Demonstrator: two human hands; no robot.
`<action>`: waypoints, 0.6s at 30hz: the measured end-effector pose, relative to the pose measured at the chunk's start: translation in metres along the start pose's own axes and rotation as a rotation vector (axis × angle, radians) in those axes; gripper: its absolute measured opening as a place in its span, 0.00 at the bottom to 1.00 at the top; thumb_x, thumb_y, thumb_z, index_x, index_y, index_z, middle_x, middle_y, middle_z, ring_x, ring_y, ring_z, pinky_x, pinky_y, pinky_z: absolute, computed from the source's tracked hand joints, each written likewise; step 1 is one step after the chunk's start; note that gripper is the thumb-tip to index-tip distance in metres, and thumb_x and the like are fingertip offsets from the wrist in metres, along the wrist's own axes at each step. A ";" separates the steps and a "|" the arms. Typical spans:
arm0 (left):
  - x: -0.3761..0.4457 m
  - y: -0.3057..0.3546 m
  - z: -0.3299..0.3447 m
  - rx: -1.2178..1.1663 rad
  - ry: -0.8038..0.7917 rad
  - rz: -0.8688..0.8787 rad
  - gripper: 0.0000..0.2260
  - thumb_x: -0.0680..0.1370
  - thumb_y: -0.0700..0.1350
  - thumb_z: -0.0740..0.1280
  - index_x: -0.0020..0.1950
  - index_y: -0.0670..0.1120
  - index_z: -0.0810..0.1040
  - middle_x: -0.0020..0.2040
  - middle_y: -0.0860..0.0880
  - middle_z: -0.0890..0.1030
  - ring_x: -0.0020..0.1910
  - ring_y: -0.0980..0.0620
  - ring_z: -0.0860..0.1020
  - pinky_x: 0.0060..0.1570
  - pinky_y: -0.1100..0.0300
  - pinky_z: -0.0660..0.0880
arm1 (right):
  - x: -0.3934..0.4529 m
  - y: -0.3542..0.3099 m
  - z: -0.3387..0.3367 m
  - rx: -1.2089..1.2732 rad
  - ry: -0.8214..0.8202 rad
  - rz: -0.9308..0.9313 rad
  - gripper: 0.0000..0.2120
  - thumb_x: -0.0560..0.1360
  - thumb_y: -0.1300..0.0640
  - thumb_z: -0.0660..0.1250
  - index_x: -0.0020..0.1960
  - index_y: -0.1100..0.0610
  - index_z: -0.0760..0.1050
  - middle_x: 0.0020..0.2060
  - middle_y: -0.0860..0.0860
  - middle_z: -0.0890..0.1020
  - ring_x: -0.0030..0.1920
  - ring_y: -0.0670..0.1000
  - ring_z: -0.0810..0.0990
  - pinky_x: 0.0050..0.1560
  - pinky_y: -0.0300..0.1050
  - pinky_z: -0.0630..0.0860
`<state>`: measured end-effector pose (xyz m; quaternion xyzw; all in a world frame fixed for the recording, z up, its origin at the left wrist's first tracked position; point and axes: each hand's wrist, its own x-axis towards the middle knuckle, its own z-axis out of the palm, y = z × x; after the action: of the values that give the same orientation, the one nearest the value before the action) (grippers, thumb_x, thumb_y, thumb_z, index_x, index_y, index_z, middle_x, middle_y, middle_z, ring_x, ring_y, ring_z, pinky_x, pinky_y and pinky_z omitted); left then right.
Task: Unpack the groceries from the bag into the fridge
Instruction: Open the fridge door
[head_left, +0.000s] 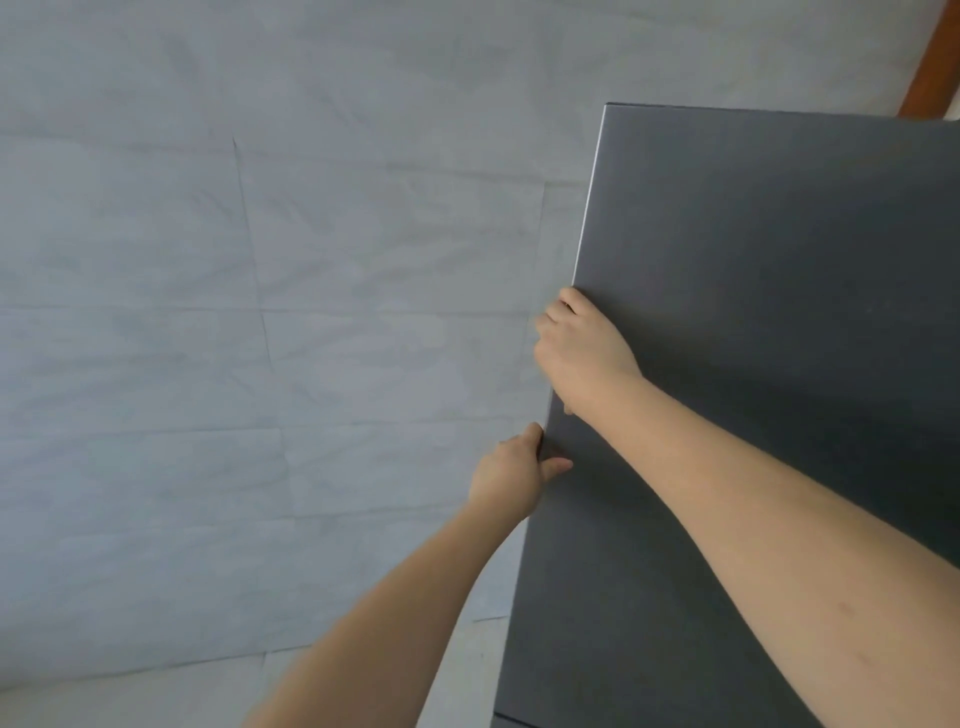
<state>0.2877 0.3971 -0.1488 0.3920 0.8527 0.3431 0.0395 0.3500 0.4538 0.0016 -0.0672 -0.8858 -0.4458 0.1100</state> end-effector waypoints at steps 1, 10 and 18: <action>-0.005 -0.001 0.000 0.016 0.009 0.006 0.16 0.78 0.57 0.64 0.47 0.45 0.65 0.43 0.45 0.77 0.42 0.42 0.76 0.35 0.51 0.68 | -0.004 -0.001 -0.003 -0.003 0.002 -0.006 0.11 0.73 0.58 0.65 0.55 0.58 0.78 0.52 0.52 0.77 0.58 0.56 0.71 0.70 0.48 0.55; -0.065 -0.003 -0.009 0.012 0.023 0.150 0.17 0.78 0.60 0.62 0.46 0.47 0.64 0.38 0.50 0.72 0.42 0.42 0.77 0.33 0.54 0.66 | -0.052 -0.019 -0.042 -0.013 0.012 0.017 0.15 0.67 0.50 0.73 0.50 0.56 0.79 0.48 0.51 0.76 0.54 0.55 0.72 0.70 0.50 0.57; -0.123 0.001 -0.016 -0.052 -0.014 0.296 0.16 0.78 0.60 0.62 0.44 0.50 0.64 0.36 0.52 0.72 0.35 0.48 0.74 0.32 0.56 0.69 | -0.110 -0.038 -0.084 -0.064 -0.071 0.057 0.24 0.66 0.45 0.76 0.57 0.56 0.76 0.55 0.53 0.77 0.58 0.55 0.72 0.69 0.53 0.59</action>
<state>0.3678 0.3026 -0.1610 0.5147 0.7761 0.3643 0.0046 0.4592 0.3613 -0.0071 -0.1117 -0.8721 -0.4680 0.0890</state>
